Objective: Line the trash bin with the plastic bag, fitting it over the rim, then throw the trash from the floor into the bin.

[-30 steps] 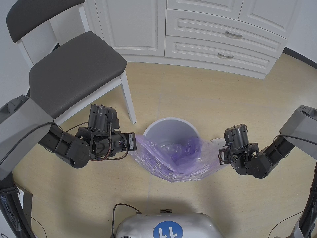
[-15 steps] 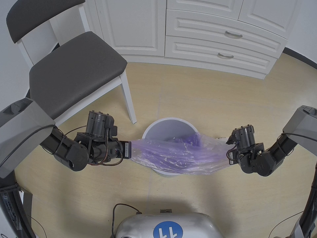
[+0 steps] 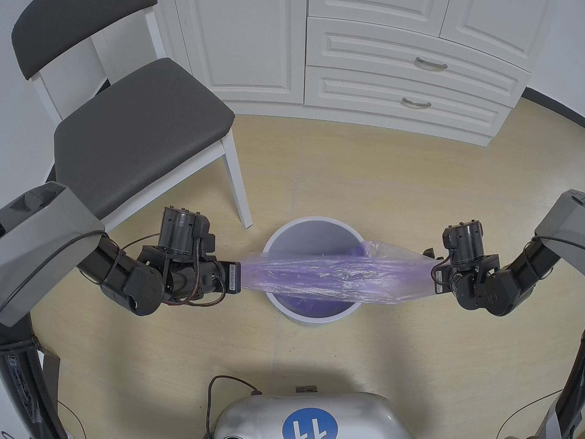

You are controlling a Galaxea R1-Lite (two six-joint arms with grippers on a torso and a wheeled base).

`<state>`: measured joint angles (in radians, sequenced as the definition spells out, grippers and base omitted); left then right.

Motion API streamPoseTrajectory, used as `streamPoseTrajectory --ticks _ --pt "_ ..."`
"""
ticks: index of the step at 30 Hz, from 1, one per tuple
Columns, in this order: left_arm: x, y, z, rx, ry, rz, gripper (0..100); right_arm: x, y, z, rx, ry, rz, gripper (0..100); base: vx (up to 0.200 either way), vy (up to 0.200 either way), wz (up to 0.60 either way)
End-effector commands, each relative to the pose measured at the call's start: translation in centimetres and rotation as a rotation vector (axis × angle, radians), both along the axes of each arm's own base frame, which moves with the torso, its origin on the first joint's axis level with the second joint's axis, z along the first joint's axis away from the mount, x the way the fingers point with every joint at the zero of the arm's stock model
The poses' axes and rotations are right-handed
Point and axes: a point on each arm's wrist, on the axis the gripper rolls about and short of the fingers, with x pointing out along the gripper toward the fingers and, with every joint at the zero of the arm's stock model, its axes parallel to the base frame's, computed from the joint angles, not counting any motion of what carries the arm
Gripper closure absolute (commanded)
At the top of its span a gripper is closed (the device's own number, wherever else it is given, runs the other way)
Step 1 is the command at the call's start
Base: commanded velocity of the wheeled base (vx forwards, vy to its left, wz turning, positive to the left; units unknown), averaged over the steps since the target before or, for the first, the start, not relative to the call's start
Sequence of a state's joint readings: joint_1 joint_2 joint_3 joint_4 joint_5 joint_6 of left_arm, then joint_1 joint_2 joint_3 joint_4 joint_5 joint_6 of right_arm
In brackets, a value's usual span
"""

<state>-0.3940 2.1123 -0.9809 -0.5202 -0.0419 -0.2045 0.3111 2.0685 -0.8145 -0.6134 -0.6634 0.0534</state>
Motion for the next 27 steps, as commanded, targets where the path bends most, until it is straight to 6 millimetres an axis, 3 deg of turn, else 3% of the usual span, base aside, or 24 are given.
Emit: streamPoseTrajectory --ticks 1,11,15,17,18,19,23,27 --pt "0.1 0.2 -0.1 0.001 0.000 0.006 100 0.0 -0.7 0.7 -0.005 -0.012 -0.015 100 0.000 0.000 0.00" --pt "0.3 -0.3 -0.7 -0.005 0.005 -0.005 100 0.0 -1.7 1.0 -0.024 -0.009 -0.030 100 0.000 0.000 0.00" --pt "-0.3 -2.5 -1.7 -0.041 -0.004 -0.041 100 -0.2 -1.7 1.4 -0.023 -0.017 -0.029 100 0.000 0.000 0.00" --pt "-0.3 -2.5 -1.7 -0.041 -0.004 -0.041 100 -0.2 -1.7 1.4 -0.023 -0.017 -0.029 100 0.000 0.000 0.00" --pt "-0.4 -4.1 -2.4 -0.098 -0.009 -0.045 100 -0.1 -2.1 1.4 -0.022 -0.020 -0.040 100 0.000 0.000 0.00" --pt "-0.4 -4.2 -2.7 -0.104 -0.007 -0.044 100 0.0 -2.1 1.5 -0.022 -0.022 -0.043 100 0.000 0.000 0.00" --pt "-0.1 -4.5 -3.8 -0.070 -0.011 -0.003 100 0.0 -2.2 1.1 -0.026 -0.009 -0.044 100 0.000 0.000 0.00" --pt "0.2 -3.2 -2.7 -0.051 -0.039 0.024 100 0.0 -2.3 0.8 -0.040 0.005 -0.038 100 0.000 0.000 0.00"
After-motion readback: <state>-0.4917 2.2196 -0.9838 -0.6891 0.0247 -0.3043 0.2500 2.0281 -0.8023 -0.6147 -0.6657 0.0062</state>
